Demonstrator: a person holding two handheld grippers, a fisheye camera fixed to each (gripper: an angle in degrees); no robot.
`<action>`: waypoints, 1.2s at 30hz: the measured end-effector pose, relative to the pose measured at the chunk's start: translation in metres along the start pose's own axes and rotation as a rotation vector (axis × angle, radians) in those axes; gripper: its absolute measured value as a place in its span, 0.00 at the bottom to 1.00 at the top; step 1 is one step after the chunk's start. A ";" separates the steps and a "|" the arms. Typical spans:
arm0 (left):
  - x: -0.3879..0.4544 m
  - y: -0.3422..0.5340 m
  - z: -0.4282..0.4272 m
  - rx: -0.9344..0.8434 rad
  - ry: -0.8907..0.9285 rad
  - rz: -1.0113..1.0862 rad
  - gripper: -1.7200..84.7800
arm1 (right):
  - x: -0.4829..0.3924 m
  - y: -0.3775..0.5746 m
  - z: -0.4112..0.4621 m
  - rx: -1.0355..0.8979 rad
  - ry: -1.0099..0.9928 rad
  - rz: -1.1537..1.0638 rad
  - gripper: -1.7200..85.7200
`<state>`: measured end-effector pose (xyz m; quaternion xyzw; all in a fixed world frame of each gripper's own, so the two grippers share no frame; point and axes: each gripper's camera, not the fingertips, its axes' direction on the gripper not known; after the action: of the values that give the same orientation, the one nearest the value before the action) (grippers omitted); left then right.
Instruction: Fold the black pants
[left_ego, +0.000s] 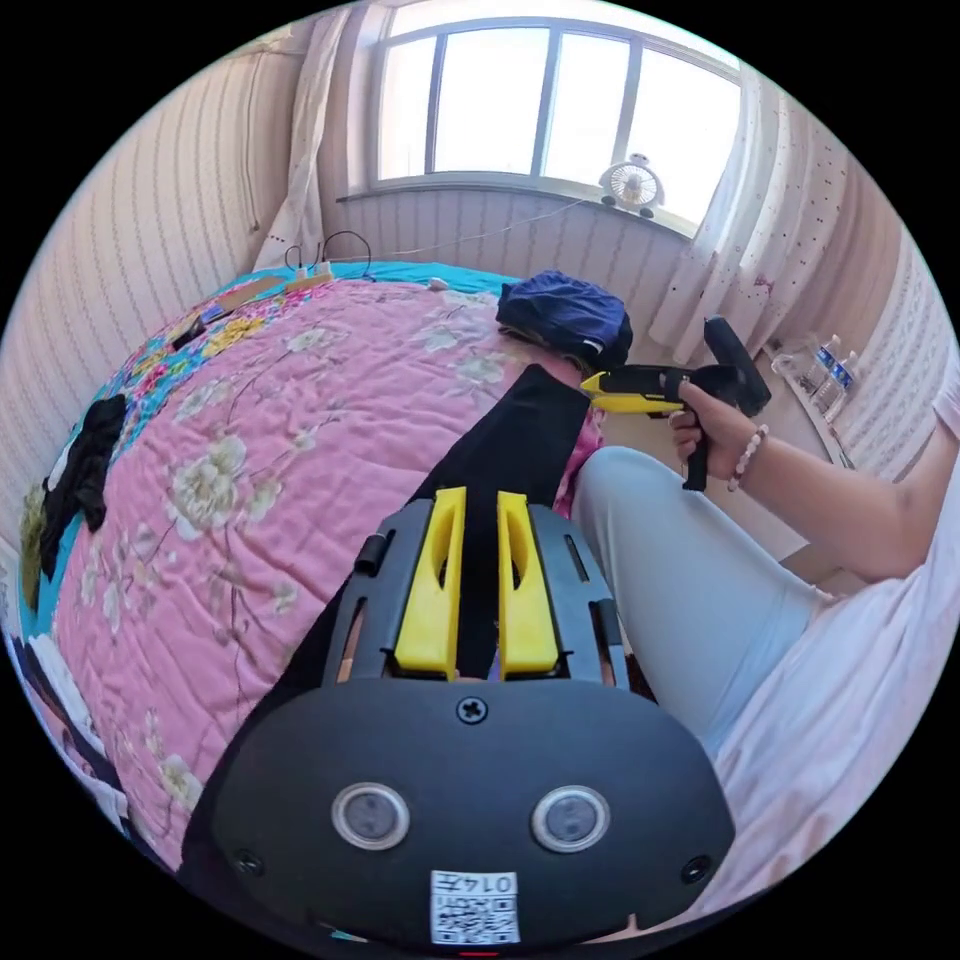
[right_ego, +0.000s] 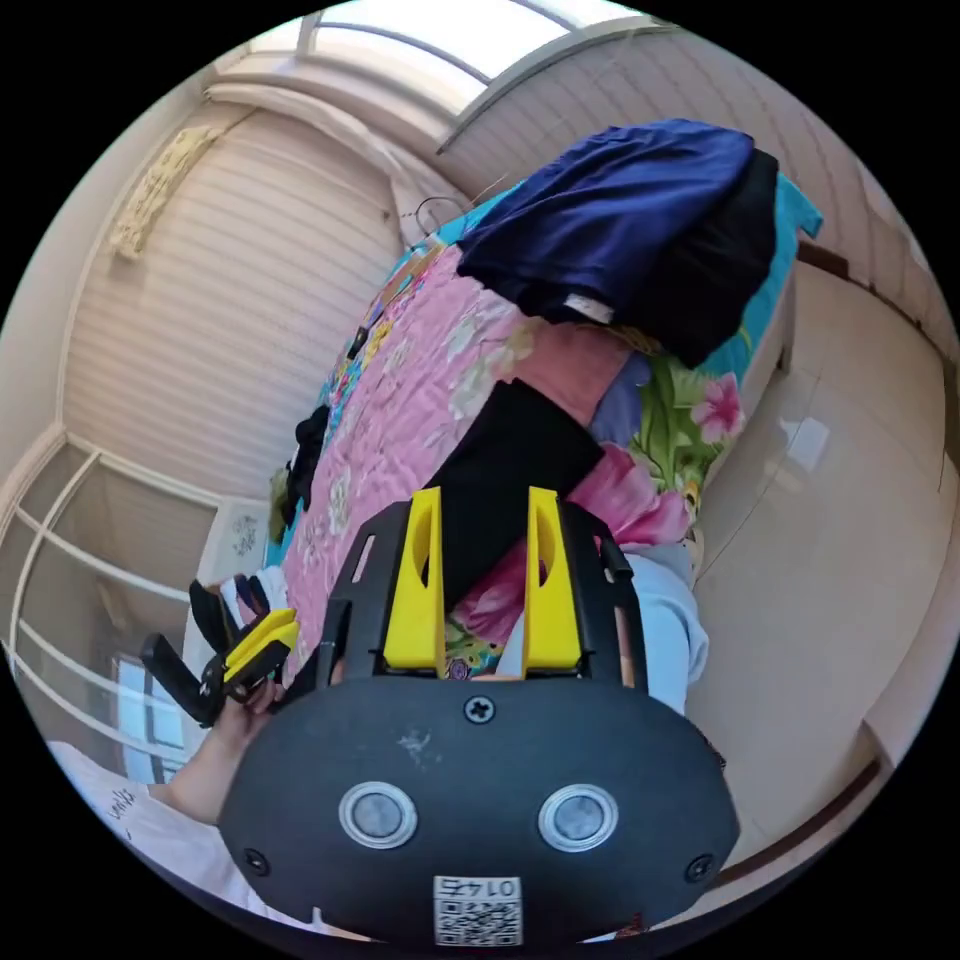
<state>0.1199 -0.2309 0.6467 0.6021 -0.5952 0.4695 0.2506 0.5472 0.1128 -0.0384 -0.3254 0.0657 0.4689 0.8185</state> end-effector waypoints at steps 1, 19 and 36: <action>0.005 -0.021 0.012 0.013 0.008 0.040 0.09 | 0.017 -0.007 -0.005 0.037 0.017 0.062 0.17; 0.061 -0.201 0.212 -0.400 0.127 0.178 0.12 | 0.112 -0.065 -0.021 0.059 -0.077 0.264 0.11; 0.047 -0.159 0.148 -0.282 0.162 0.089 0.03 | 0.109 -0.007 -0.023 0.164 -0.259 0.124 0.06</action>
<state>0.3041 -0.3549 0.6644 0.4942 -0.6592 0.4390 0.3584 0.6174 0.1755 -0.0986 -0.1896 0.0176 0.5496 0.8134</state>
